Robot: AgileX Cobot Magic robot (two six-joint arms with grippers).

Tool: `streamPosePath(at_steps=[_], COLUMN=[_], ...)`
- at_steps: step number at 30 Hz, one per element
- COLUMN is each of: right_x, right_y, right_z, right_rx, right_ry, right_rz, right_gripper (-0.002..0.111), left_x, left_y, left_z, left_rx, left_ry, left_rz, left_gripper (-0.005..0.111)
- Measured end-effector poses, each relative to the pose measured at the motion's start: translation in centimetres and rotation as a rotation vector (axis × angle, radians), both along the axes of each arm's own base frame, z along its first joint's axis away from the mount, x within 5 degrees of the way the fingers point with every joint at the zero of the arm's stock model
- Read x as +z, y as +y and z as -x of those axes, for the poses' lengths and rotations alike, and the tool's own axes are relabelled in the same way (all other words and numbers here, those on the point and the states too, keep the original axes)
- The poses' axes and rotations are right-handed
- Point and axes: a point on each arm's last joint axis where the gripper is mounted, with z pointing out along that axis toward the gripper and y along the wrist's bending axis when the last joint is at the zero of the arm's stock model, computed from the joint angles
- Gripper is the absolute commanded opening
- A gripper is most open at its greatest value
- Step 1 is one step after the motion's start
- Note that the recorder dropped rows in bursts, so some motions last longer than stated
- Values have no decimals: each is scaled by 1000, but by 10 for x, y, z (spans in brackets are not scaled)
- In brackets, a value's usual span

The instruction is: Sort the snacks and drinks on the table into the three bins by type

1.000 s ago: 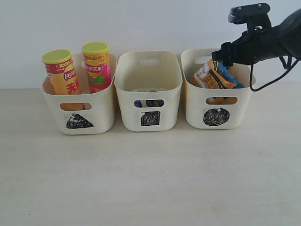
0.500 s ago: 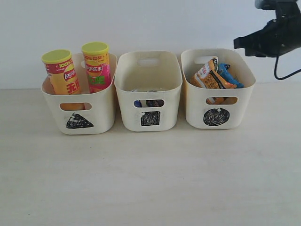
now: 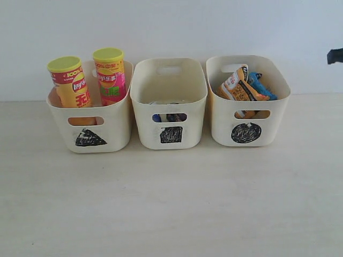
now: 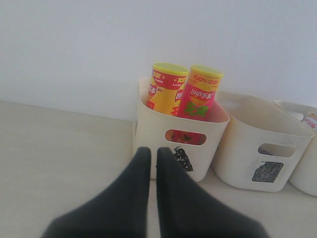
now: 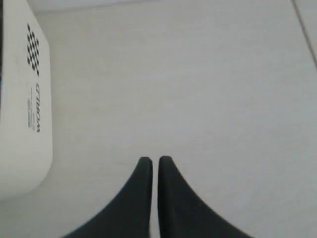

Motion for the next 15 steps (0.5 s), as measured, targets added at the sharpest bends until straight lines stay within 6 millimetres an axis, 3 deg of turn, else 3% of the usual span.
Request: streamPosePath(at_steps=[7, 11, 15], right_x=[36, 37, 23], right_y=[8, 13, 18], right_z=[52, 89, 126], right_rx=[-37, -23, -43], right_ry=[-457, -599, -647], right_rz=[-32, -30, -74], right_gripper=[0, 0, 0], left_x=[0, 0, 0], left_y=[0, 0, 0], left_z=[0, 0, 0], left_rx=[0, 0, 0], left_ry=[0, 0, 0], left_rz=[0, 0, 0], left_gripper=[4, 4, 4])
